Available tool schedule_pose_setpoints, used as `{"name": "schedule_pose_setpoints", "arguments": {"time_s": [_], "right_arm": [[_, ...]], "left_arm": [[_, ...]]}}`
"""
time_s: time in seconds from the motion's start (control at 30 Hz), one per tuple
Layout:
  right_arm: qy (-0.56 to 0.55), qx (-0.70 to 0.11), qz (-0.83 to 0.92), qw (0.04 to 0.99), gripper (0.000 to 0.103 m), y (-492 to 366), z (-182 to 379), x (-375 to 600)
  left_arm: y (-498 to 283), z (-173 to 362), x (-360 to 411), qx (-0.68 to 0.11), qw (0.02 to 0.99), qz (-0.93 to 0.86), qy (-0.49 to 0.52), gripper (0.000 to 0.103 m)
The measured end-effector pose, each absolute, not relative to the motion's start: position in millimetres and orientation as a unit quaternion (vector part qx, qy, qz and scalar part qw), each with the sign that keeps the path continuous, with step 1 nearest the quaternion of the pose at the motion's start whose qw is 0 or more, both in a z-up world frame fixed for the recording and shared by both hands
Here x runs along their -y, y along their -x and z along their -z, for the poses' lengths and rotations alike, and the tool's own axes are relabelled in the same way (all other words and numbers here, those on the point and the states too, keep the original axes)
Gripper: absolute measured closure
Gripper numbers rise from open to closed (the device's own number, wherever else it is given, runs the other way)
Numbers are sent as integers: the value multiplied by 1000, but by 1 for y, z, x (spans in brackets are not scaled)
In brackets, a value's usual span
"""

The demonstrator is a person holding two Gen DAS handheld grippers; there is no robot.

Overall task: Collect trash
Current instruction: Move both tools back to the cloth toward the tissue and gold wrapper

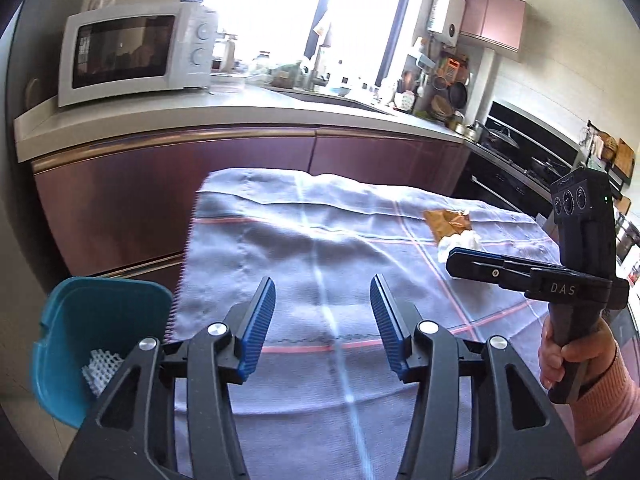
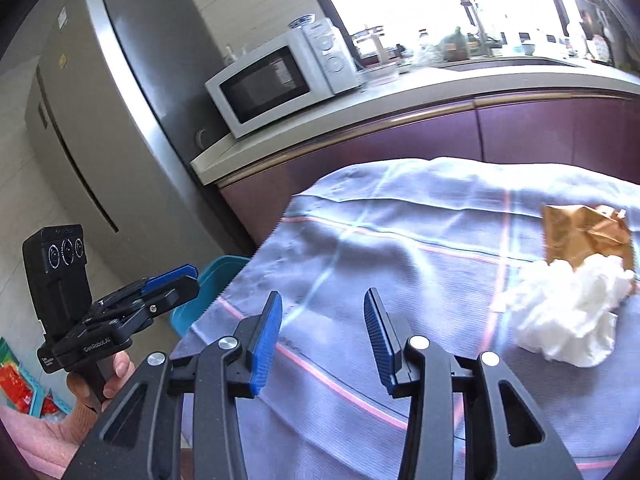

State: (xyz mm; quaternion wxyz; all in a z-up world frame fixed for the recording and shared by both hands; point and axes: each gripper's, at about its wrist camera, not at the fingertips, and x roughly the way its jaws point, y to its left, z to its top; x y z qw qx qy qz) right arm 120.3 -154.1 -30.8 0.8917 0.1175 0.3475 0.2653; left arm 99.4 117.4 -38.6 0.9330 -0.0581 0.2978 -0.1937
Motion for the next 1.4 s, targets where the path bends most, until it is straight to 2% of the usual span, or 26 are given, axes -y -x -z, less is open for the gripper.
{"name": "schedule_pose_setpoints", "arguments": {"time_s": [0.43,0.67,0.8,0.97,1.13,1.17,1.23,1.37,1.4], "right_arm": [[-163,-336,-156,915,60,-125,48,271],[-182,-335,-126,916,60,-145,55,305],[-193,-337,-113,915,60,-163,60,323],[-211,-348,-108,907,60,-191,67,338],[-224,-369,-116,895,60,-214,78,344],[-227,-372,-117,892,60,-217,80,344],[-235,-382,-126,885,60,-223,86,344],[-243,-393,-143,875,61,-227,95,341],[-242,-392,-143,876,62,-226,95,341]], "left_arm": [[-148,62,20,-355,891,283,4,51],[-175,74,58,-375,880,290,-14,53],[-187,76,69,-387,873,296,-12,56],[-201,85,82,-406,863,302,-11,65],[-209,94,94,-425,848,317,-9,66],[-210,96,95,-426,847,318,-9,68],[-213,98,97,-431,843,322,-4,80],[-216,96,100,-426,843,329,4,91],[-215,96,100,-423,843,333,5,98]]}}
